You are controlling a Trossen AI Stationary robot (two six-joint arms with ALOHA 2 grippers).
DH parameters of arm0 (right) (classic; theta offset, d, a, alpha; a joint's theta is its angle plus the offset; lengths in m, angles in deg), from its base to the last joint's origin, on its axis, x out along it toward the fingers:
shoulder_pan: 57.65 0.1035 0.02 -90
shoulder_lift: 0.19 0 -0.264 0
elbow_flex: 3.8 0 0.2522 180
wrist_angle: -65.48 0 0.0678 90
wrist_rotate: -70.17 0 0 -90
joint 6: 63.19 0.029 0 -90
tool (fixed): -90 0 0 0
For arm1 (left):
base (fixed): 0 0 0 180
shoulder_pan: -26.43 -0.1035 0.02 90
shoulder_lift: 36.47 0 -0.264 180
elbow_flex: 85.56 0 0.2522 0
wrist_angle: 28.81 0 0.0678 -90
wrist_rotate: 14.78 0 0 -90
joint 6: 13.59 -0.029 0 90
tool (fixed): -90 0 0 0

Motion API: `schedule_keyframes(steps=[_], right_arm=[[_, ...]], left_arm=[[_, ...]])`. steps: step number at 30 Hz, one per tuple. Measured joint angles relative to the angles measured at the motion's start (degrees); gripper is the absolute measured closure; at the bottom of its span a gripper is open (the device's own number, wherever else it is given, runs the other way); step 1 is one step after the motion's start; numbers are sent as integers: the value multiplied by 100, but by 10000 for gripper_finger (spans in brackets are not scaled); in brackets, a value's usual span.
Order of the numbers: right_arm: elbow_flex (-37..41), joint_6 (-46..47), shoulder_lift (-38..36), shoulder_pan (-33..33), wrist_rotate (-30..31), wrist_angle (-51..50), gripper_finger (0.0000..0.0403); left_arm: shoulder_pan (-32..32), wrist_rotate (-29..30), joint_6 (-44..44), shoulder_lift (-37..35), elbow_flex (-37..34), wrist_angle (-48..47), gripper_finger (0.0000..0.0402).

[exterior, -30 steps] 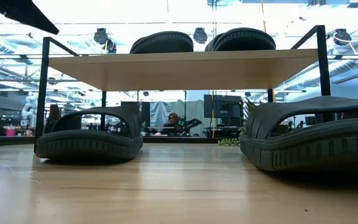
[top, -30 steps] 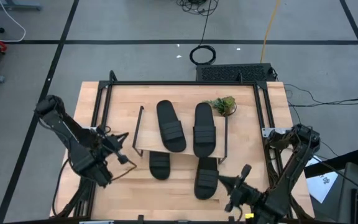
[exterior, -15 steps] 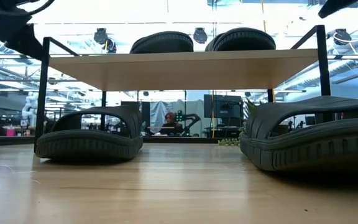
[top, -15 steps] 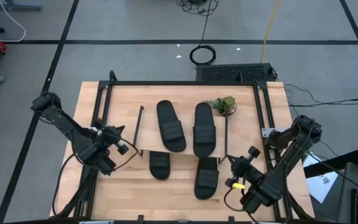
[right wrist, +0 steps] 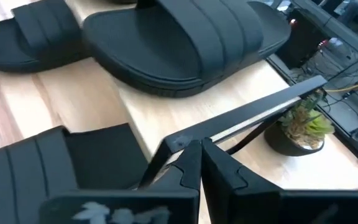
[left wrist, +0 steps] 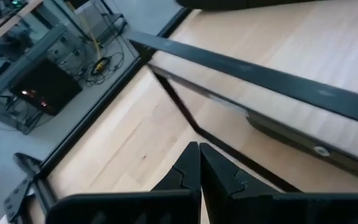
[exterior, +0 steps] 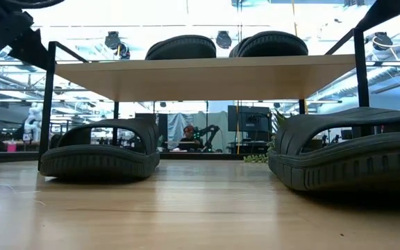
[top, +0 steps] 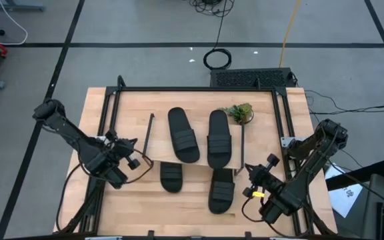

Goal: Pick and place slides into the shelf
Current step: Adjust the shelf

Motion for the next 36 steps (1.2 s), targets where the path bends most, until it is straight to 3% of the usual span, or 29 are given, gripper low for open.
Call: schedule_keyframes(steps=[8, 20, 36], right_arm=[[50, -533, 0, -235, 20, 363, 403], [824, -625, 4, -466, -247, 799, 403], [843, -595, -31, -470, -301, 739, 403]], left_arm=[[-161, -230, -1675, 0, 0, 1406, 401], [-170, -623, -2736, -7, 7, 2278, 401], [68, -743, -2604, -5, 9, 2476, 401]])
